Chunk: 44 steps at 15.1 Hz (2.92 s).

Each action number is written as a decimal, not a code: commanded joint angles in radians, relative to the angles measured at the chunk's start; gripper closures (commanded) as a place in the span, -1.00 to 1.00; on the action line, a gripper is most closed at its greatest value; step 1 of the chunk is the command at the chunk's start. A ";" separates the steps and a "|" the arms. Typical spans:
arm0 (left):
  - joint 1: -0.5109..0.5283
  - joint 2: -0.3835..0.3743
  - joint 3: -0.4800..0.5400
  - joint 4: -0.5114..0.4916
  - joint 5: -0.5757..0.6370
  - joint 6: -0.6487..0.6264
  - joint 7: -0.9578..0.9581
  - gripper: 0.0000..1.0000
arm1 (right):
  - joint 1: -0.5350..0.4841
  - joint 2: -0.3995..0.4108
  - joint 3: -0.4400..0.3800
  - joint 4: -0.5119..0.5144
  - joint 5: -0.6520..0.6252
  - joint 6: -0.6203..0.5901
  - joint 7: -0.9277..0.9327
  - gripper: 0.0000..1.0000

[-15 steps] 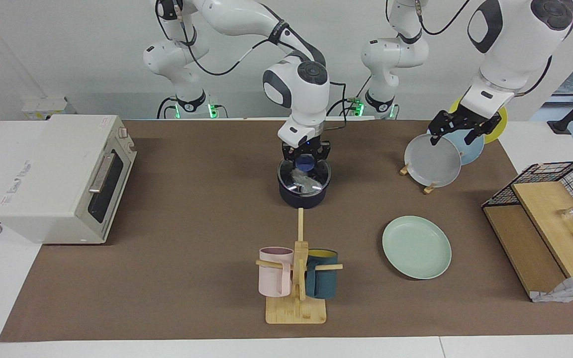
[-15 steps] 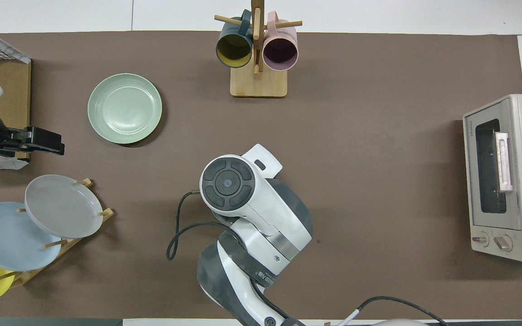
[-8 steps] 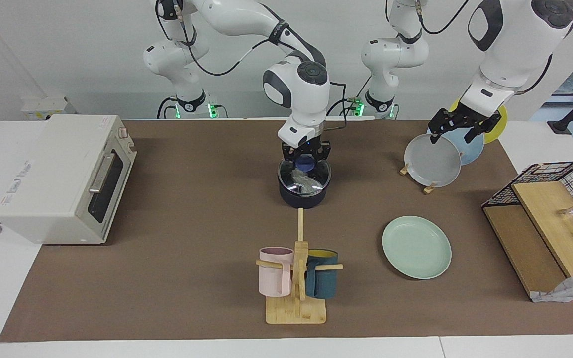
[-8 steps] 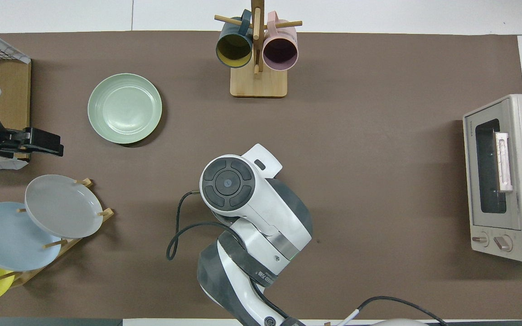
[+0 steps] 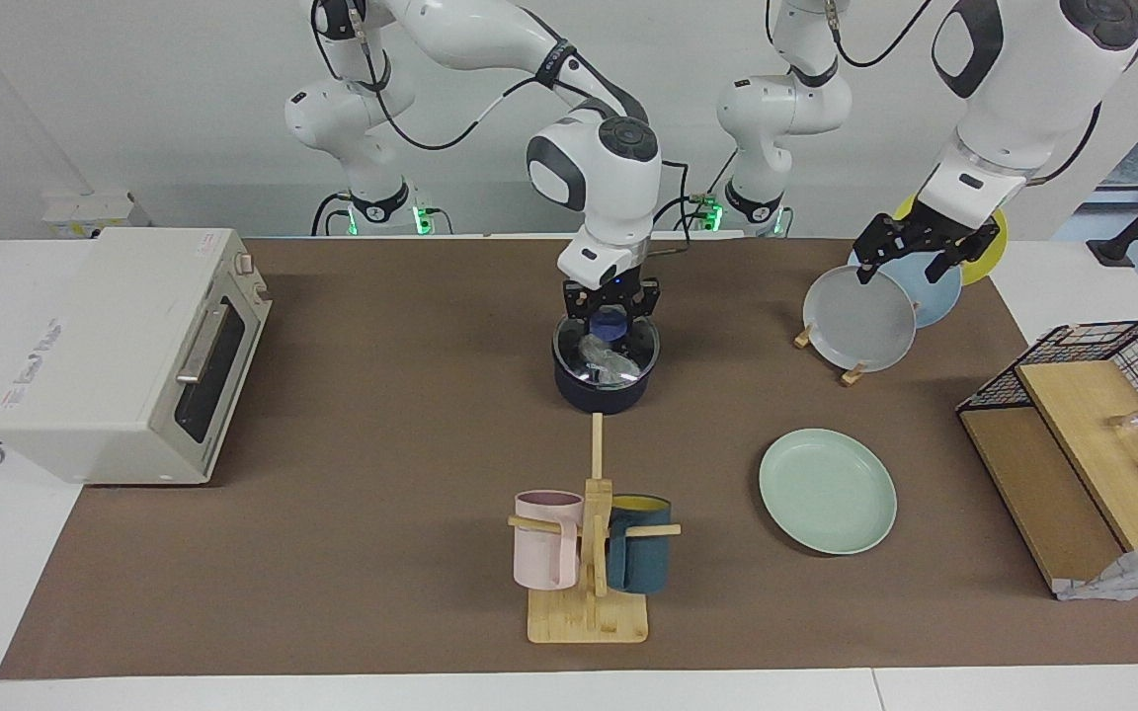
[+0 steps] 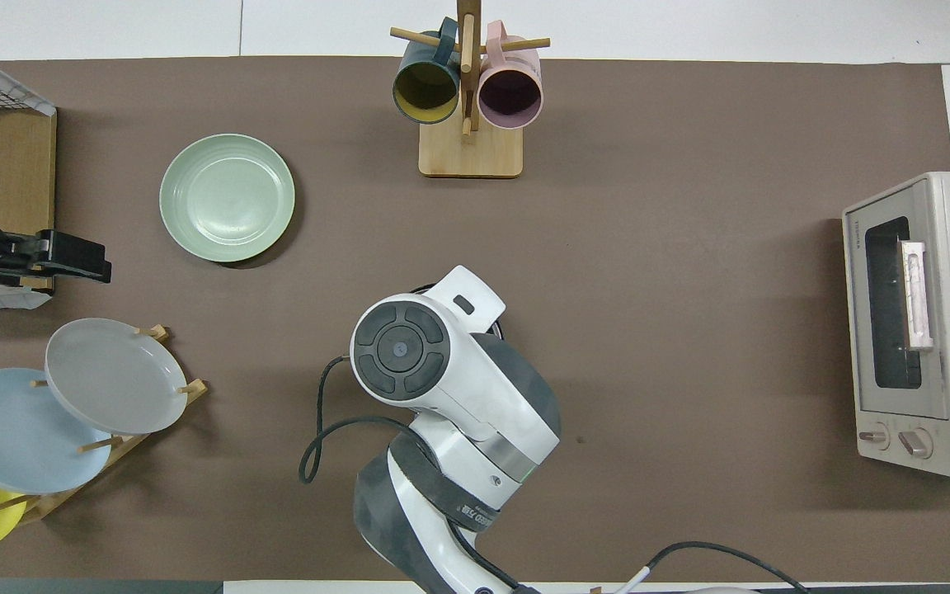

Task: Transfer vermicelli from plate to pot
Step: 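Carry the glass lid over the pot with the right gripper and lower it, then release the lid on the pot and withdraw the right gripper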

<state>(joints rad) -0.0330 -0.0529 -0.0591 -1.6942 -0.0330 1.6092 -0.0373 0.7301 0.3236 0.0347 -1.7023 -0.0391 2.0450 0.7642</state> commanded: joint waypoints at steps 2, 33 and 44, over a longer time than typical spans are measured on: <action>0.004 -0.019 -0.002 -0.004 0.022 -0.014 0.001 -1.00 | 0.009 0.005 0.002 -0.016 -0.013 0.031 0.023 0.08; 0.068 -0.021 -0.076 -0.005 0.038 -0.020 -0.004 -1.00 | -0.626 -0.236 -0.013 0.259 -0.010 -0.565 -0.804 -1.00; 0.074 -0.021 -0.070 -0.005 -0.001 -0.012 0.000 -1.00 | -0.725 -0.259 -0.013 0.194 -0.004 -0.580 -0.905 -1.00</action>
<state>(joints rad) 0.0232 -0.0564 -0.1220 -1.6942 -0.0160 1.6049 -0.0402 0.0291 0.0889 0.0066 -1.4789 -0.0414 1.4815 -0.1060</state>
